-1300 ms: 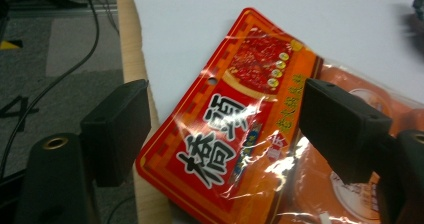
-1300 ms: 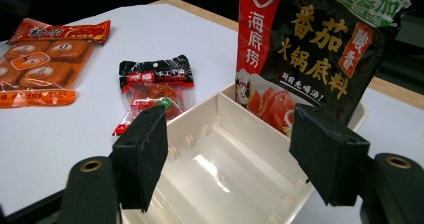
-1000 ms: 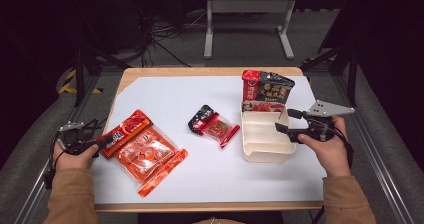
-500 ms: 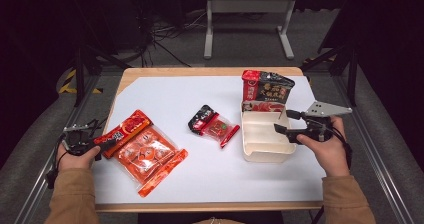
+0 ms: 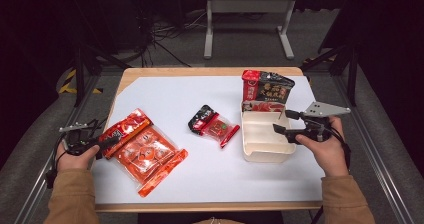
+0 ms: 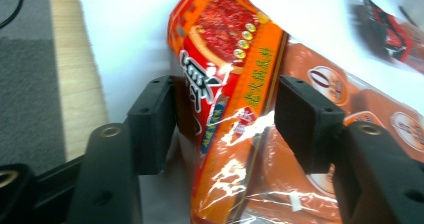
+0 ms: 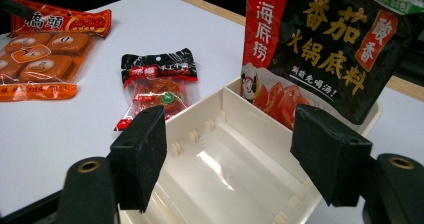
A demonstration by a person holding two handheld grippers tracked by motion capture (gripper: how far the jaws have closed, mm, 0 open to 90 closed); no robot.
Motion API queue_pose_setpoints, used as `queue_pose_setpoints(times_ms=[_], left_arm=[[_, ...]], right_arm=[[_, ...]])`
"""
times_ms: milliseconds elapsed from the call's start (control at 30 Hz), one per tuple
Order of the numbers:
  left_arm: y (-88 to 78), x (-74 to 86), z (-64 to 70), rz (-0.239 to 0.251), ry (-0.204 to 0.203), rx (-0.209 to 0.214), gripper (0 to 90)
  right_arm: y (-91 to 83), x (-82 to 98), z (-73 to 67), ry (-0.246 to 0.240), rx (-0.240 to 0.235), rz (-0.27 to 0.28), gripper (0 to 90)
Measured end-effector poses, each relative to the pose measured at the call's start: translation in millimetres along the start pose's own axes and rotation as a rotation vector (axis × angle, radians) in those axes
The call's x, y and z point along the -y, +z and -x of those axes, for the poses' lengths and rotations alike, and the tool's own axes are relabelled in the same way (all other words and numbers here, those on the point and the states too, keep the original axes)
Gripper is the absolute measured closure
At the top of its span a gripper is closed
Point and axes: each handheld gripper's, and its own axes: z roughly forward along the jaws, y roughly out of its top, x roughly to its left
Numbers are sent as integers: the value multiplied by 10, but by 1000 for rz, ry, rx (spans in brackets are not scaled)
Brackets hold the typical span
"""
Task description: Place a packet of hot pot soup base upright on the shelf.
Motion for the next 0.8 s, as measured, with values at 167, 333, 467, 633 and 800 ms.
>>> queue_pose_setpoints(times_ms=[167,333,467,633,800], left_arm=[[95,21,19,-32,19,69,520],[197,72,12,-48,1,86,626],[210,94,-2,-46,-12,55,782],[202,87,19,-27,12,11,852],[124,49,65,14,21,17,900]], right_arm=[[16,-1,-8,-3,-4,-3,308],[22,-5,-18,-8,-8,-2,308],[24,-4,-25,-8,-12,-4,324],[12,-8,-27,-41,-26,-28,435],[-10,-22,-48,-50,-46,-33,532]])
